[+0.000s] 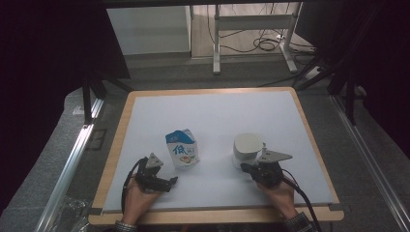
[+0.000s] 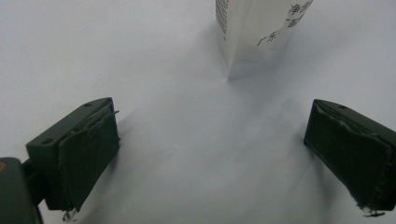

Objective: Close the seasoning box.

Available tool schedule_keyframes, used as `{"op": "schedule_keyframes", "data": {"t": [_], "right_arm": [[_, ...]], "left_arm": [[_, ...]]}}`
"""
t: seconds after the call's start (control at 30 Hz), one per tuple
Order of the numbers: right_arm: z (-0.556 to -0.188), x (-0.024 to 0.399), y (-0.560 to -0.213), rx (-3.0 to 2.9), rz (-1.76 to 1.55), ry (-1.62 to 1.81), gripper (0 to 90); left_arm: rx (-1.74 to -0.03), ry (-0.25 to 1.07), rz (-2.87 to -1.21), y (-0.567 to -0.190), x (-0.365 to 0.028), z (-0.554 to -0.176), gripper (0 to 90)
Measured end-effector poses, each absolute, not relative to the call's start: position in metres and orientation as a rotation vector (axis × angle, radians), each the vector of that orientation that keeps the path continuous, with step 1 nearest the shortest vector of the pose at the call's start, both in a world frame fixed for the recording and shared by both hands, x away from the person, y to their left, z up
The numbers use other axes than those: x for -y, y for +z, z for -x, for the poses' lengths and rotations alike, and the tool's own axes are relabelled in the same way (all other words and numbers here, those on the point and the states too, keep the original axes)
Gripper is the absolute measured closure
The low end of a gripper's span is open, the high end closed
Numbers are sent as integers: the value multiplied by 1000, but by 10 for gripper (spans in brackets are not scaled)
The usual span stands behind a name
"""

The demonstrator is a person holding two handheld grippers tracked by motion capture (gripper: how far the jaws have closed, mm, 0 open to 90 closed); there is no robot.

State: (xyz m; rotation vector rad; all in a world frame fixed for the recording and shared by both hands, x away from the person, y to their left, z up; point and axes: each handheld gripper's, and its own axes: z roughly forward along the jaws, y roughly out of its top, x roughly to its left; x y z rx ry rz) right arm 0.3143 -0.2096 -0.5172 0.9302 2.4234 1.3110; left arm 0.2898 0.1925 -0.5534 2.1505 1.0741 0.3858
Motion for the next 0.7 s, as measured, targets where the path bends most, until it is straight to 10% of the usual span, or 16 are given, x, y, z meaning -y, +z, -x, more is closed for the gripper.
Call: {"op": "schedule_keyframes", "data": {"t": [0.7], "right_arm": [[-307,213,-508,-2420,-926,1306,679]], "left_arm": [[-1075,386,-2150,-553,-193,-290,29]]}}
